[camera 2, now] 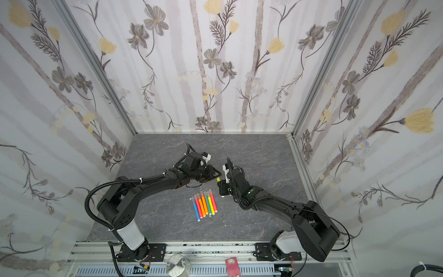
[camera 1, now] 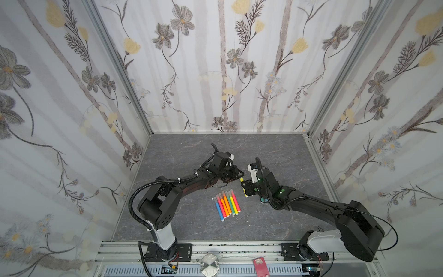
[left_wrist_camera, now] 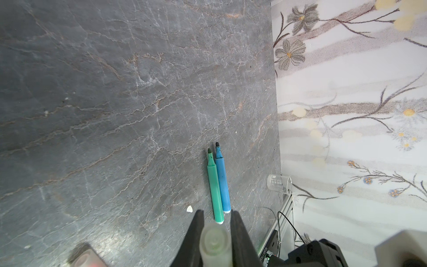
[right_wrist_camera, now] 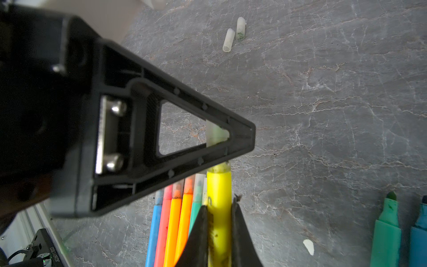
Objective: Open the pen caps
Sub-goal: 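Lift the yellow highlighter with the right gripper while the left gripper grips its cap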
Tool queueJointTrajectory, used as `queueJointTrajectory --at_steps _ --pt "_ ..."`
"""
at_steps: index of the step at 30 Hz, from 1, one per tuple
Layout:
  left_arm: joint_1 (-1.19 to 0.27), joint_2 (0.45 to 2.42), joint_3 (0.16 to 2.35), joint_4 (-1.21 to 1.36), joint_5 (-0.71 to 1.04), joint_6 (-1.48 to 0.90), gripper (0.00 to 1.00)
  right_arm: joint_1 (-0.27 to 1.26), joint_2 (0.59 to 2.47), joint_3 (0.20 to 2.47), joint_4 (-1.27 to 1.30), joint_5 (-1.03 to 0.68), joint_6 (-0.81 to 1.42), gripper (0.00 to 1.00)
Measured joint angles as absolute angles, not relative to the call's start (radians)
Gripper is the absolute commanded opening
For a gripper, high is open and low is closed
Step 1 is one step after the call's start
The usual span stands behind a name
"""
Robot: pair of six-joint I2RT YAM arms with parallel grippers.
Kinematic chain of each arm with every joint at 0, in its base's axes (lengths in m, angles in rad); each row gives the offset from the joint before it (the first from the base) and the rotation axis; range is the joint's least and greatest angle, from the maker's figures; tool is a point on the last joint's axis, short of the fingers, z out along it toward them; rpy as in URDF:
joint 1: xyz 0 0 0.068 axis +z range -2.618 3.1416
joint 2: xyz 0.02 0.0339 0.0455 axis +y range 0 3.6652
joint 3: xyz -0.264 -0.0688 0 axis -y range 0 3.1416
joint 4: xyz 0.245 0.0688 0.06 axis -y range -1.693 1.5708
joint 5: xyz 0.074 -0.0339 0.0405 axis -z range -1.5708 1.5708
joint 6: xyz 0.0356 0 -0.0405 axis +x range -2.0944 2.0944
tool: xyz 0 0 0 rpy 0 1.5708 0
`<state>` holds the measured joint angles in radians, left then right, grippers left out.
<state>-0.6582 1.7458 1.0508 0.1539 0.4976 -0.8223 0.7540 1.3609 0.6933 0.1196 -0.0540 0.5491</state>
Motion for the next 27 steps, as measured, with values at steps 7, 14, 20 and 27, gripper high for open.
queueJointTrajectory --at_steps 7,14,20,27 --pt "-0.659 1.746 1.052 0.160 0.500 -0.833 0.01 0.752 1.362 0.693 0.120 -0.054 0.550 0.23" --pt "-0.659 1.746 1.055 0.163 0.501 -0.836 0.00 0.751 1.378 0.687 0.151 -0.072 0.560 0.41" --pt "-0.659 1.752 1.055 0.198 0.516 -0.898 0.00 0.751 1.378 0.623 0.226 -0.072 0.577 0.38" --pt "-0.653 1.758 1.054 0.229 0.534 -0.970 0.00 0.751 1.317 0.543 0.336 -0.044 0.594 0.32"
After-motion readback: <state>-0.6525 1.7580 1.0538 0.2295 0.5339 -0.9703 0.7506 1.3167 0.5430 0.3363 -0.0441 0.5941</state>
